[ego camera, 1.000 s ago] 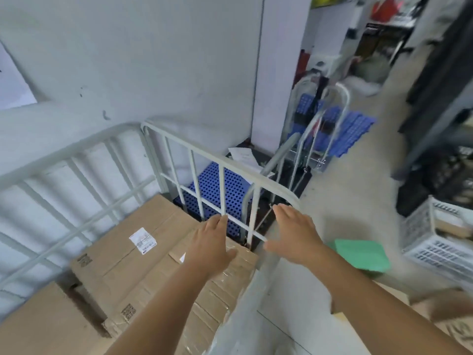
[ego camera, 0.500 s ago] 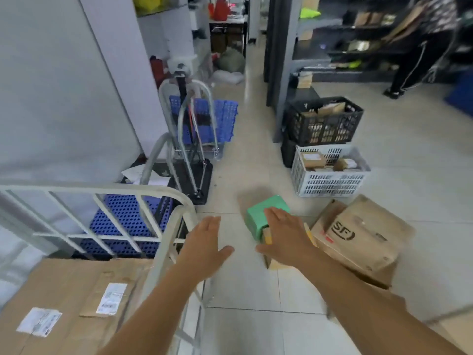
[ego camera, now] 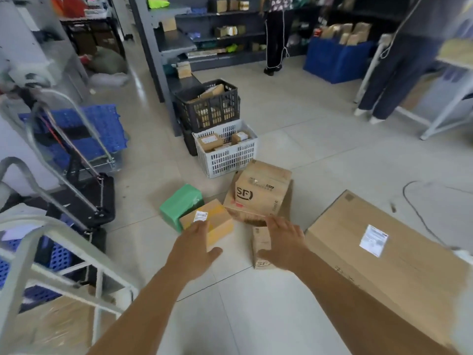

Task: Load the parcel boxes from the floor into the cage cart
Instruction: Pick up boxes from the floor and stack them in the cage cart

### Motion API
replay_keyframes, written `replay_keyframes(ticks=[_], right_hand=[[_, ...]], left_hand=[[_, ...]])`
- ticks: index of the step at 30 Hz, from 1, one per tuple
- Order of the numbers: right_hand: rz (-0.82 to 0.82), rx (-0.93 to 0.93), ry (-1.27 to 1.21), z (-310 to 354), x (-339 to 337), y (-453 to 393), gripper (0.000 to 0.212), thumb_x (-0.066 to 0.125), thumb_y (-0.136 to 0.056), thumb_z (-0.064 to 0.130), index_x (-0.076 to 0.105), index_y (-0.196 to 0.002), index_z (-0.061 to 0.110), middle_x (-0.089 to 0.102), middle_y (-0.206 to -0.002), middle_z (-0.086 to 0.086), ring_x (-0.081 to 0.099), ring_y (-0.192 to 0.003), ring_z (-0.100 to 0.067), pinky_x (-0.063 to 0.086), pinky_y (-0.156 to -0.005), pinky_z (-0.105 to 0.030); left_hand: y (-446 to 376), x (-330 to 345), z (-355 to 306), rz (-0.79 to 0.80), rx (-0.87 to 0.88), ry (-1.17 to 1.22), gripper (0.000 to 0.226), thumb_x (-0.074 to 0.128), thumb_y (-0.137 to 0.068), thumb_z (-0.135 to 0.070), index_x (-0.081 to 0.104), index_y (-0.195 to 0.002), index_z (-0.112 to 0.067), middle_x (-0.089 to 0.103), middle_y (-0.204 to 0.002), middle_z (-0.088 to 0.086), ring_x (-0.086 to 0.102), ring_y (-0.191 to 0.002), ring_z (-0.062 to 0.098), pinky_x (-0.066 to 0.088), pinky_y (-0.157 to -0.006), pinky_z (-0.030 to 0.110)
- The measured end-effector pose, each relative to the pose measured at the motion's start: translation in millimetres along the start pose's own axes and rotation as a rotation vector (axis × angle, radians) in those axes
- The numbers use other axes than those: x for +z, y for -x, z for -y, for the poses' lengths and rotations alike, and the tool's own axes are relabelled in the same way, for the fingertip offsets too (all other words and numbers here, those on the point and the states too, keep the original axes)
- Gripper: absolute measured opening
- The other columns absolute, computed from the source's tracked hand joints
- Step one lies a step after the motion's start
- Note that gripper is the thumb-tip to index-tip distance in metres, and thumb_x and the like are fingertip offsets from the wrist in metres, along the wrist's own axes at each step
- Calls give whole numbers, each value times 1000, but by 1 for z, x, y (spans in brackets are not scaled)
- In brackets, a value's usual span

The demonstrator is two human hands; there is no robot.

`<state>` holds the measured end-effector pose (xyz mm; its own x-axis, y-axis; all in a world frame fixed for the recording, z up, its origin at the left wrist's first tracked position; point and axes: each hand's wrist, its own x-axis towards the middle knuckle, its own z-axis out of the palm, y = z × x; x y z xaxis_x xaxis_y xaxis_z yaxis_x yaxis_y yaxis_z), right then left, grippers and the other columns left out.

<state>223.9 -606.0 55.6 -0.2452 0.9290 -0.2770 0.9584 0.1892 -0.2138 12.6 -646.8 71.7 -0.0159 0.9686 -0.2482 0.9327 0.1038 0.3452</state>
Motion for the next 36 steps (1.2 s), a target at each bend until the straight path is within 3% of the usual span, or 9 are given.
replay_keyframes(ticks=[10, 17, 22, 28, 36], right_hand=[[-57, 362, -107, -118, 7, 48, 91, 63, -85, 52, 16, -154, 17, 21, -159, 1, 20, -146, -19, 19, -116, -39], [-78, 644, -160, -177, 10, 67, 85, 62, -87, 53, 20, -151, 16, 27, -155, 1, 23, -143, -20, 23, -113, -39], [-70, 812, -229, -203, 23, 83, 91, 61, -88, 54, 13, -155, 16, 18, -160, 1, 14, -148, -20, 18, -116, -39], [-53, 965, -296, -248, 42, 104, 93, 59, -88, 55, 8, -156, 17, 13, -163, 1, 12, -150, -20, 15, -118, -41], [-25, 1033, -369, -354, 53, 99, 96, 60, -88, 55, 5, -157, 16, 9, -164, 1, 9, -151, -21, 14, -120, -42]], left_hand=[[-58, 44, -112, 178, 294, -78, 77, 55, -94, -40, 15, -154, -12, 20, -159, 4, 22, -145, 20, 23, -115, 32], [-110, 70, -169, 266, 515, -168, 75, 54, -93, -41, 19, -153, -11, 26, -156, 3, 26, -143, 19, 25, -112, 29], [-138, 92, -205, 333, 628, -252, 75, 52, -94, -40, 16, -154, -13, 23, -157, 2, 24, -144, 19, 23, -113, 31], [-161, 122, -248, 422, 685, -335, 76, 50, -94, -45, 15, -154, -14, 21, -158, 1, 25, -143, 20, 27, -113, 32], [-211, 170, -314, 478, 589, -404, 79, 51, -94, -41, 10, -155, -12, 17, -160, 4, 30, -142, 22, 30, -113, 36]])
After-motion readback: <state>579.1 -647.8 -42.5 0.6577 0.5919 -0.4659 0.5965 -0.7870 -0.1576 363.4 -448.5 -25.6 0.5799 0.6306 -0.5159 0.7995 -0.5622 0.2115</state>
